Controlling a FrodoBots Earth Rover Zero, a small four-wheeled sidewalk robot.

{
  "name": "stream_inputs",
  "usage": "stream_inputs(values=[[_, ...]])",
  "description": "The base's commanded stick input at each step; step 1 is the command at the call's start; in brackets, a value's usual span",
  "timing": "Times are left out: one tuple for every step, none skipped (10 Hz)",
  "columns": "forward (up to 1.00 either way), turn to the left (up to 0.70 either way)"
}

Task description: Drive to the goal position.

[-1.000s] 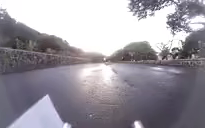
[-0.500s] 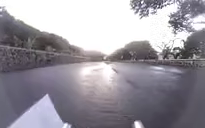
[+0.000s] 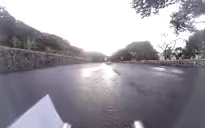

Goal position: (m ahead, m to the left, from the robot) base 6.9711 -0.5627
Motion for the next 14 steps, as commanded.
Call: stream_inputs(values=[[0.5, 0.0], [0.5, 0.0], [0.5, 0.0], [0.5, 0.0], [0.5, 0.0], [0.5, 0.0], [0.5, 0.0], [0.5, 0.0], [0.5, 0.0], [0.5, 0.0], [0.5, 0.0], [0.5, 0.0], [0.5, 0.0], [0.5, -0.09]])
